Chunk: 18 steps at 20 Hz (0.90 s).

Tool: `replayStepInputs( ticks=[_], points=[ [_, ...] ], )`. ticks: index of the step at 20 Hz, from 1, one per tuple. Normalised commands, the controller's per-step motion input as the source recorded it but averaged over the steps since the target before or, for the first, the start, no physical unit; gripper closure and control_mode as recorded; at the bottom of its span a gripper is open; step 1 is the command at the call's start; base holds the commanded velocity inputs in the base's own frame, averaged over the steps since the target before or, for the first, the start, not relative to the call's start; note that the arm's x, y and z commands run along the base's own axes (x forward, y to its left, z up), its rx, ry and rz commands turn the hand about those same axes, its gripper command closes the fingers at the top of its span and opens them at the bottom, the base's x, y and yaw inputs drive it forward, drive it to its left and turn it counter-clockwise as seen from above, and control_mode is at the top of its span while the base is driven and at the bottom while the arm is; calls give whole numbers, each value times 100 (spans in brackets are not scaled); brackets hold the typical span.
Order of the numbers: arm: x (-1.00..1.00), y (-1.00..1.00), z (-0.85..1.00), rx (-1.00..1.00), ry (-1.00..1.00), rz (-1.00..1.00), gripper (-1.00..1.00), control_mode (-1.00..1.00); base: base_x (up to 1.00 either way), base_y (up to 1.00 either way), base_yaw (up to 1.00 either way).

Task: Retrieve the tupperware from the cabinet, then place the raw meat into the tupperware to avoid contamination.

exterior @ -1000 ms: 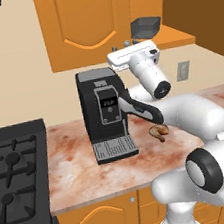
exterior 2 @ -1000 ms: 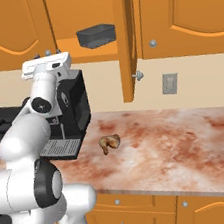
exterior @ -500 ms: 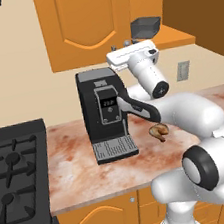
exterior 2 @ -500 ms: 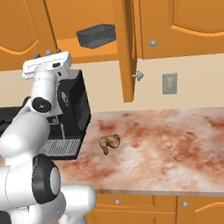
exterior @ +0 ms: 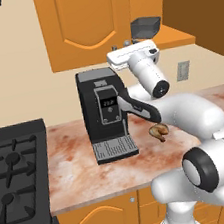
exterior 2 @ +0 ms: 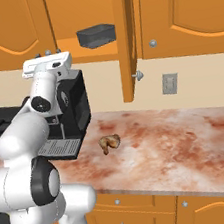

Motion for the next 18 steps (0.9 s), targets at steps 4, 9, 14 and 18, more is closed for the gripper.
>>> replayStepInputs(
  ticks=[4, 9, 14, 18],
  points=[
    [0, -20, 20, 0, 2, -2, 100, -100, 0, 0, 0],
    [3, -24, 17, 0, 3, -2, 100, -100, 0, 0, 0],
    [8, -33, 12, 0, 2, 0, 100, -100, 0, 0, 0],
    [10, -37, 5, 0, 2, 0, 100, -100, 0, 0, 0]
  ],
)
